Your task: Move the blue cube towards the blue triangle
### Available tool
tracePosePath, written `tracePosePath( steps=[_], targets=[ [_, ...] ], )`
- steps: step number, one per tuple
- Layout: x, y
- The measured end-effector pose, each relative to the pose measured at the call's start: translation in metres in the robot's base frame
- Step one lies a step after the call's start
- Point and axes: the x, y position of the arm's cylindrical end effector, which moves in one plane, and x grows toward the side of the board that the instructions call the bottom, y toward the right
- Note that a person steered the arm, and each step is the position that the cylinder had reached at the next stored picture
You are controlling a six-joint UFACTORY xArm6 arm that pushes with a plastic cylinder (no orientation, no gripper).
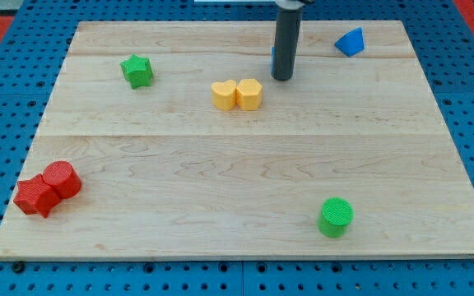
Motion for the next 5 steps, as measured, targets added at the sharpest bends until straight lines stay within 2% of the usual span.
tracePosePath(
  steps=[1, 2, 3, 4, 5],
  targets=[
    [-0.041, -0.015],
    [-0.051, -0.045],
    [-0.072, -0.049],
    [-0.071, 0.017],
    [-0.072, -0.087]
  ],
)
